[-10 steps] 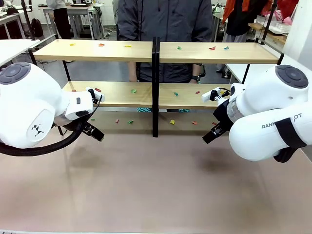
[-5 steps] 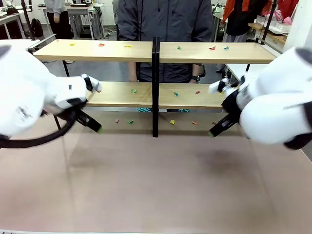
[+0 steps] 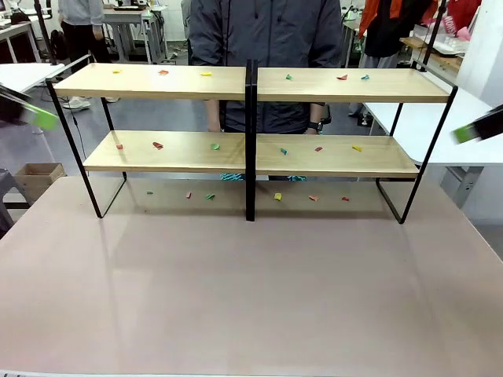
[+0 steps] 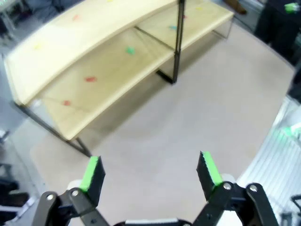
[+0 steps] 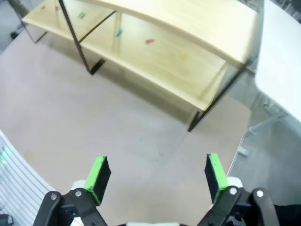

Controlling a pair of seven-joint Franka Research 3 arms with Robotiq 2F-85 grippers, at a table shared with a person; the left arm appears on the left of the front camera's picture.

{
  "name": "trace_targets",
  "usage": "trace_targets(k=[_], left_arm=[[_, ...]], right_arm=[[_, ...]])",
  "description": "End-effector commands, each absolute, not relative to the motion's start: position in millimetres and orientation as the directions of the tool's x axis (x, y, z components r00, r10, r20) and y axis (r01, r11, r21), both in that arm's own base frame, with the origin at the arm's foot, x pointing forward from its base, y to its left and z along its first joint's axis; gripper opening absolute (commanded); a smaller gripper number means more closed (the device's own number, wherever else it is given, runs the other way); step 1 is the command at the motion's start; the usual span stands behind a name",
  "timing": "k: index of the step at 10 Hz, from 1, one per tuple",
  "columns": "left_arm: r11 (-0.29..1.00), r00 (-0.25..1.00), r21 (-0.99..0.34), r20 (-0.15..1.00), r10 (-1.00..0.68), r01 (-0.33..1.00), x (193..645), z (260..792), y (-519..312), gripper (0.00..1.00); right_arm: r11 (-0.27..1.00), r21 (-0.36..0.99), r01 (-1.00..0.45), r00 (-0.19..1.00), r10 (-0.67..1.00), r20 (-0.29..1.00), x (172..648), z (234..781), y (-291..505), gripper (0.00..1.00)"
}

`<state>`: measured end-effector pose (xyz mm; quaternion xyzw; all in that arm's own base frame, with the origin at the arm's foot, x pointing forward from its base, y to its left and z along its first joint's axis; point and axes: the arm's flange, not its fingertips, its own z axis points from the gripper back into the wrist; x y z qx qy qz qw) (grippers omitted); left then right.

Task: Clean the shelves.
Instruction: Pick up the Duster when the human hands it over.

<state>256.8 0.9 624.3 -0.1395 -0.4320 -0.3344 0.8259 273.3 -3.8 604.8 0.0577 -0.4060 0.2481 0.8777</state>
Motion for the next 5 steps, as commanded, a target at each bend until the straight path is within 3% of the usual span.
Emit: trace_targets(k=[1, 2, 3, 5], left_arm=[[0.717, 0.425, 0.077, 0.76, -0.492, 0.692, 282, 606, -34, 1.0], [0.717, 0.425, 0.077, 0.76, -0.492, 0.692, 282, 606, -34, 1.0], [0.741, 0.4, 0.06, 0.81, -0.428, 0.669, 249, 626, 9, 1.0], [0.687, 0.329, 0.055, 0.849, -0.414, 0.724, 249, 638, 0, 1.0]], right_arm=[[0.853, -0.11, -0.509, 0.572, 0.431, 0.697, 294, 587, 24, 1.0], [0.853, -0.11, -0.509, 0.572, 0.431, 0.697, 294, 587, 24, 1.0], [0.871, -0.098, -0.481, 0.543, 0.384, 0.747, 267, 608, -8, 1.0], [0.867, -0.046, -0.495, 0.537, 0.347, 0.769, 272, 618, -10, 1.0]])
